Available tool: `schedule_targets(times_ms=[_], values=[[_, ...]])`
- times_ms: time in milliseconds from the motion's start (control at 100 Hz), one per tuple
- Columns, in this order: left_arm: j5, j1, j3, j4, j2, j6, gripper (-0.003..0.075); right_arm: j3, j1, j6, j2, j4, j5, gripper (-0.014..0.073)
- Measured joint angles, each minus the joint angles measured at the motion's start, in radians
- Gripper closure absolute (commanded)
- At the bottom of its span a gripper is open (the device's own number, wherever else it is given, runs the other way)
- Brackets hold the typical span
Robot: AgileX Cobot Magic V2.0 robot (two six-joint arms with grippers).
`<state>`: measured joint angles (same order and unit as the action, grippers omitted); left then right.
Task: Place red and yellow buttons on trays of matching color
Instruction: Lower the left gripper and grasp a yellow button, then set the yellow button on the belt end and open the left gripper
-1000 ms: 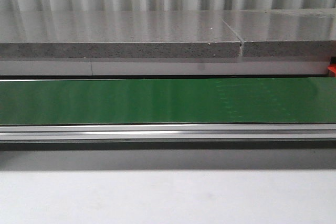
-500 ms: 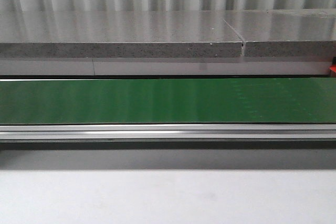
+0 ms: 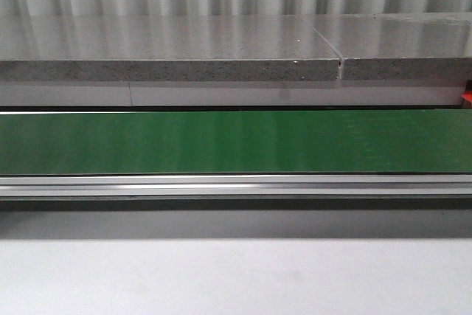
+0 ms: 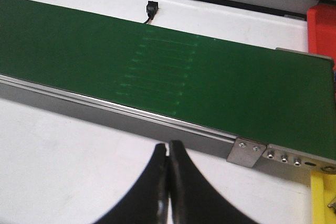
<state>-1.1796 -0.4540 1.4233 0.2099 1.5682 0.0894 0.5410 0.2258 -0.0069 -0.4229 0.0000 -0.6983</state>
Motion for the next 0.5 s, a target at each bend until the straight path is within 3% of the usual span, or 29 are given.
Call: schedule_targets(times_ms=[320, 500], values=[[0.012, 0.152, -0.081, 0.000, -0.005, 0.004, 0.0472, 0.000, 0.000, 0.000, 0.000, 0.000, 0.000, 0.0662], [0.028, 0.188, -0.081, 0.000, 0.029, 0.008, 0.0472, 0.000, 0.000, 0.000, 0.000, 0.000, 0.000, 0.0662]])
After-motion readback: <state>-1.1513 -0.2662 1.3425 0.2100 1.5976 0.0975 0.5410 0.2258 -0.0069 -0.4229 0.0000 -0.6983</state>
